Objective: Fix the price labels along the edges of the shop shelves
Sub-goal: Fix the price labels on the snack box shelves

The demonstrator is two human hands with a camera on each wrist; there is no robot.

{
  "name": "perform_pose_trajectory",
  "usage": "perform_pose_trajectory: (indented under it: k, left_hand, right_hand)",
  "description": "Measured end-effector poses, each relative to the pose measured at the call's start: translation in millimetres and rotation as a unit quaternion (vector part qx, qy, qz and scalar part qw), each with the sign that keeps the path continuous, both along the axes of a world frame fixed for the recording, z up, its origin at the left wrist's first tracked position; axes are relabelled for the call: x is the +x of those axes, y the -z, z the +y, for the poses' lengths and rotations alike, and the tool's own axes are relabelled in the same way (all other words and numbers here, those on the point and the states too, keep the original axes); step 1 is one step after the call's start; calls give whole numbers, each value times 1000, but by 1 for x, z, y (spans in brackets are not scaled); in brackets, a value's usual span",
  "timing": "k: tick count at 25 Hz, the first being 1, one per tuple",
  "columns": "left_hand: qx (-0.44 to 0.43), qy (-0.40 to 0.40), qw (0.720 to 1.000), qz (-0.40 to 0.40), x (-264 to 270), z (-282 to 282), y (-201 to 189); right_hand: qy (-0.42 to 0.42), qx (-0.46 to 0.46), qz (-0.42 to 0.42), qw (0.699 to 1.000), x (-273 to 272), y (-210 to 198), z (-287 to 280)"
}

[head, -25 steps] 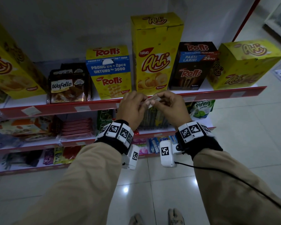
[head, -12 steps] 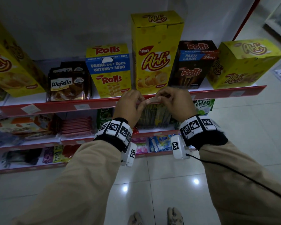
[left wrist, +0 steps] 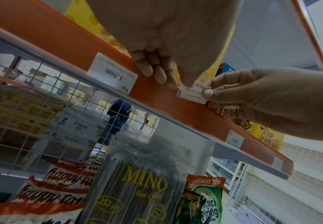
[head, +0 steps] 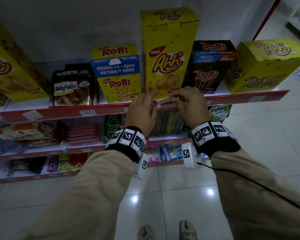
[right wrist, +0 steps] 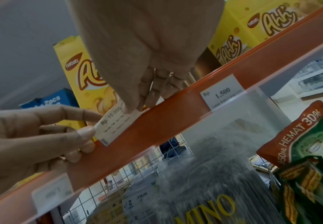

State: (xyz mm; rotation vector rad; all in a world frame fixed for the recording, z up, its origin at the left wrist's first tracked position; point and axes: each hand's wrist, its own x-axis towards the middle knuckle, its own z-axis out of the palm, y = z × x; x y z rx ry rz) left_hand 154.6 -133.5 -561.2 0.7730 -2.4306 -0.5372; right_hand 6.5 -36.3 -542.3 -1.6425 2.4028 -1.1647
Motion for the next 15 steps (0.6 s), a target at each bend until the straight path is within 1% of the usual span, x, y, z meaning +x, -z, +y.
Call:
perform_pose_trajectory:
  k: [3, 8, 12, 15]
  left_hand:
    - [-40, -2, 999, -18, -1, 0, 1]
    - [-79, -15, 997, -19, -2, 2, 0]
    - [-129, -3, 990, -49, -3, 2, -2]
    - [-143, -4, 987, -74, -4, 2, -3]
  right_hand:
    - [-9, 11, 21, 1000, -1, 3, 2]
    - [-23, 34, 67, 997, -2, 6, 9]
    - [-31, 84, 117, 989, -1, 8, 12]
    - [-27, 112, 132, 984, -1, 8, 11]
